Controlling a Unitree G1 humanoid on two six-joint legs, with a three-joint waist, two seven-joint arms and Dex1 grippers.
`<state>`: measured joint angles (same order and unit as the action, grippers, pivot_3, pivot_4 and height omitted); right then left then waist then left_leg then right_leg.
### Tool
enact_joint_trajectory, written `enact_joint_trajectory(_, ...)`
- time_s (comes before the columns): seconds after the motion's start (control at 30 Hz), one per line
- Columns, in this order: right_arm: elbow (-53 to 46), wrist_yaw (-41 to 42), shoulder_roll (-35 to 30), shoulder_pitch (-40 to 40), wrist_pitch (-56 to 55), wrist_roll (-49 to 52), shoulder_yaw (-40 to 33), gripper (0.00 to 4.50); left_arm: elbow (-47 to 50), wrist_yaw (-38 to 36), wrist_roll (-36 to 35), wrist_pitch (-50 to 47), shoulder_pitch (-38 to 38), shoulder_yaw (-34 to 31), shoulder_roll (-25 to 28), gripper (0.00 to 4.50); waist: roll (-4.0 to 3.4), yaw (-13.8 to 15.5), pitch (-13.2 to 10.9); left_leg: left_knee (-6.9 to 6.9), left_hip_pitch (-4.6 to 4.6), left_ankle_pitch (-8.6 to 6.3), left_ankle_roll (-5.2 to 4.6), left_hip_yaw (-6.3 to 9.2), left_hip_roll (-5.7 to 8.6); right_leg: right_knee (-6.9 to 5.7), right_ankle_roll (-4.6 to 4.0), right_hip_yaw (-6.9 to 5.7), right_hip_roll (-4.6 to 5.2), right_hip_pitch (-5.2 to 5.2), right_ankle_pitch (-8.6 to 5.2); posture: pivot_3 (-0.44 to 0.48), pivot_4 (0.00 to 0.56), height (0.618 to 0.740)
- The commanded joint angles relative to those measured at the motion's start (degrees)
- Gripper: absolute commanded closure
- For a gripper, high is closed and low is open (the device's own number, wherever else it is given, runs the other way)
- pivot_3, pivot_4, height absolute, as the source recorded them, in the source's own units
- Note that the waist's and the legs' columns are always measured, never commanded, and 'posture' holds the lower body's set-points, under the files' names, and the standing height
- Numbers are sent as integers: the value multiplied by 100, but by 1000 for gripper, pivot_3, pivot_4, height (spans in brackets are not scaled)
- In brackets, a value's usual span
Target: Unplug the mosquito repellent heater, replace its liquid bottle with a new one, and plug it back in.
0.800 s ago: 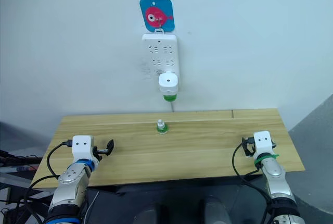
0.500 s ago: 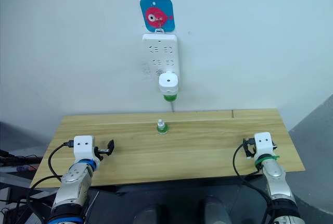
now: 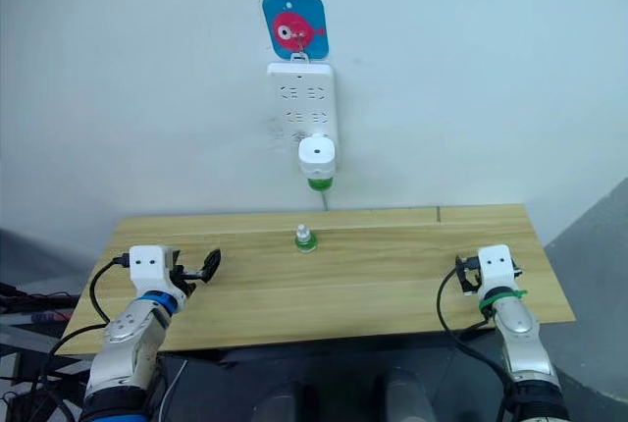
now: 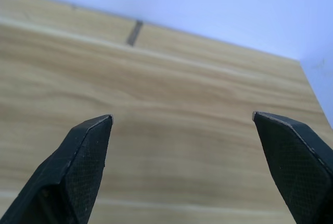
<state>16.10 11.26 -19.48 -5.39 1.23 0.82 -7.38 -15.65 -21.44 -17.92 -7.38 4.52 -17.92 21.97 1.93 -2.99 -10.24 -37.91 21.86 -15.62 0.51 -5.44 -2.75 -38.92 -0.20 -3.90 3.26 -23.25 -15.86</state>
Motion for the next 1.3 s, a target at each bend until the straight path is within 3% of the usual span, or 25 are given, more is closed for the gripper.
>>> enact_joint_trajectory(0.03,-532,67,-35,82,233,89,-50,0,407,-336,-174,-132,-131,-89,219,19,-2,1,-14,0,0,0,0,0,0,0,0,0,0,0,0,-103,214,740)
enact_joint_trajectory(0.4,-2223,686,-267,191,1189,494,-74,0,1660,-1080,-747,-915,228,-259,1134,19,-7,30,-148,0,8,-1,-1,2,0,4,0,1,0,-5,0,-116,228,740)
enact_joint_trajectory(0.53,-3370,1281,-532,-276,2258,1347,-61,0,1908,-1494,-1036,-1434,1010,-42,1535,19,-7,37,-212,0,15,0,-1,6,1,4,1,-3,-2,-9,0,-121,232,740)
enact_joint_trajectory(0.57,-3667,1473,-620,-450,2539,1615,-7,0,1880,-1618,-1072,-1473,1271,43,1583,201,-11,42,-223,-2,16,1,-1,5,1,4,1,-2,-3,-11,0,-121,232,740)
enact_joint_trajectory(0.73,-4627,1671,-727,-1312,3601,2599,50,0,1513,-1950,-953,-1543,2312,419,1643,1551,-1,30,-263,-1,18,0,0,8,3,6,1,-2,-8,-12,0,-138,238,740)
enact_joint_trajectory(1.0,-5124,1362,-522,-2562,4522,3076,577,0,440,-2553,-625,-1122,3552,1024,1368,1551,7,-24,-286,-11,108,15,22,15,7,10,0,0,-8,-88,0,-165,238,740)
enact_joint_trajectory(1.3,-5170,1113,-416,-2361,4551,2921,739,0,-1530,-3192,64,67,4798,1587,851,1551,23,-26,-307,-18,114,17,16,30,10,6,0,-9,-10,-88,0,-191,253,740)
